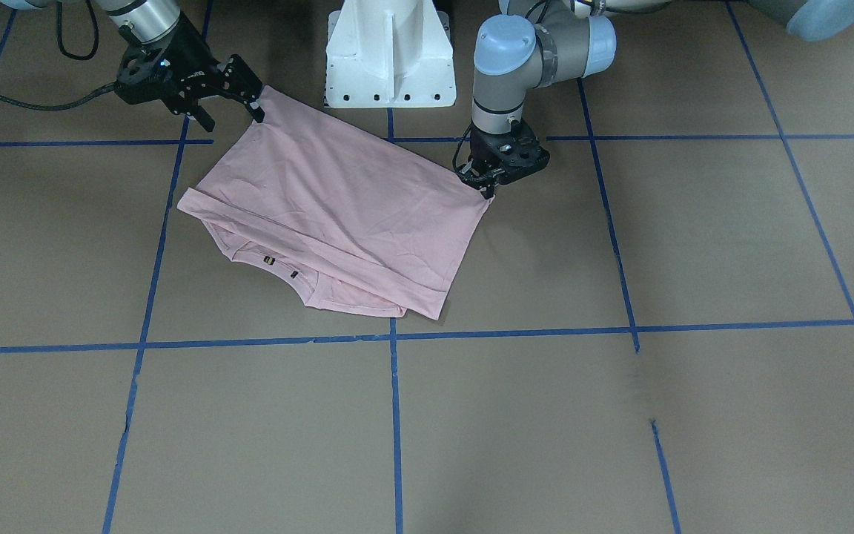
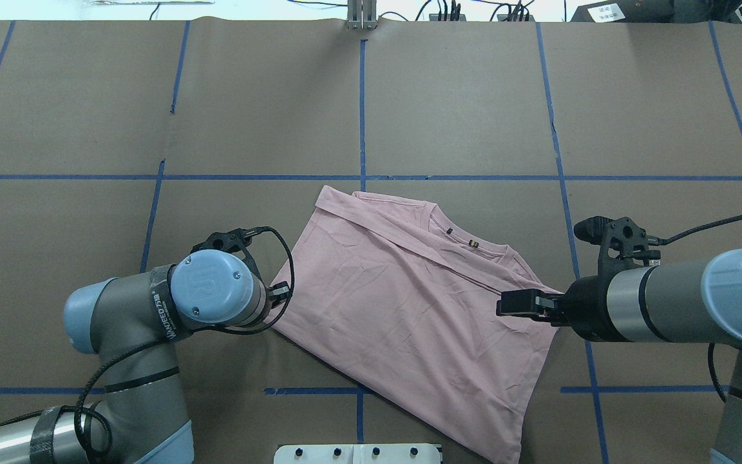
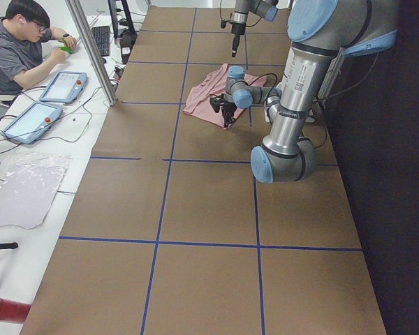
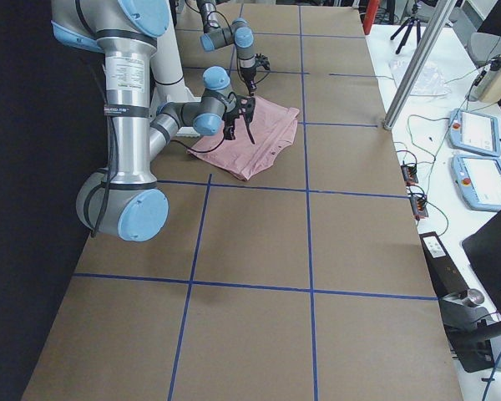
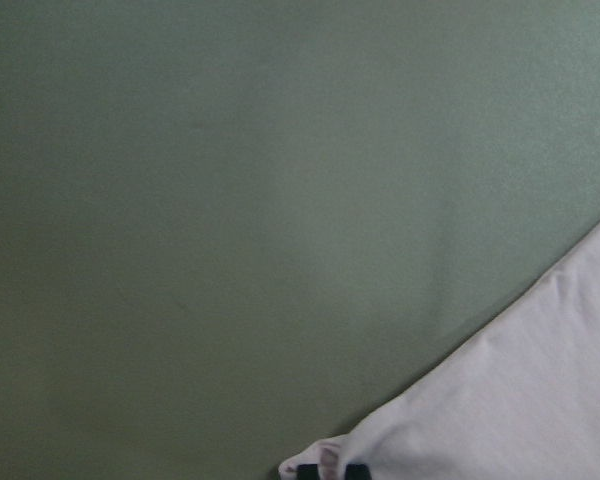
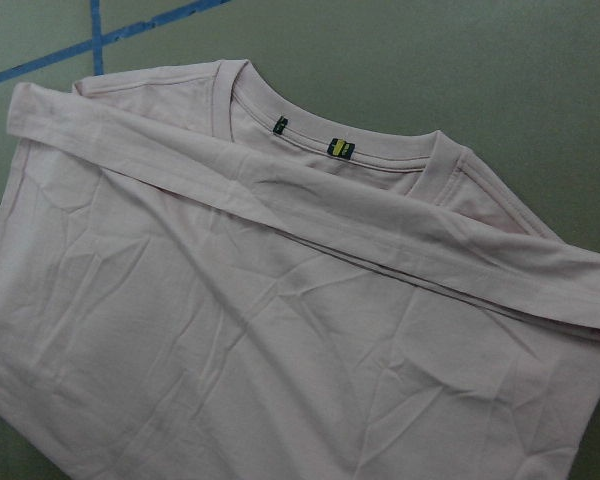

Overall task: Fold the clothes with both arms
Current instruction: 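Hold the folded shirt edges with both grippers, then pull the shirt's corner farther from the robot with the left gripper, straightening it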

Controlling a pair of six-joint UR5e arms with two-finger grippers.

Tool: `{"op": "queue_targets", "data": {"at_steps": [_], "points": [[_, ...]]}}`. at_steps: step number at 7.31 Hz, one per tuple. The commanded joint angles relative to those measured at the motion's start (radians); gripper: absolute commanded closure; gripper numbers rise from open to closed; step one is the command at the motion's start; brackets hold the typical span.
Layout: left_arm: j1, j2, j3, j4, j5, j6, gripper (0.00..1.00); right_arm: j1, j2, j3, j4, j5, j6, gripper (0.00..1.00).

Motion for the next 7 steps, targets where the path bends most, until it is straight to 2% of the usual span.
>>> {"op": "queue_targets", "data": {"at_steps": [1, 2, 4, 5, 7], "points": [[-0.021, -0.003, -0.004, 0.013, -0.003, 0.003, 1.0, 0.002, 0.0, -0.004, 0.0, 0.0, -0.001, 0.0], [-0.054, -0.02, 0.001, 0.053, 0.001, 0.016, 1.0, 0.0, 0.002, -0.004, 0.0, 0.0, -0.001, 0.0], [-0.162, -0.067, 0.05, 0.047, 0.003, 0.137, 1.0, -0.001, 0.003, -0.021, 0.002, -0.005, -0.001, 0.0], [-0.186, -0.122, 0.129, 0.04, 0.043, 0.145, 1.0, 0.002, 0.027, -0.039, 0.002, -0.005, -0.001, 0.0], [-0.242, -0.214, 0.29, -0.049, 0.06, 0.2, 1.0, 0.003, 0.031, -0.046, 0.002, -0.006, 0.006, 0.0]]}}
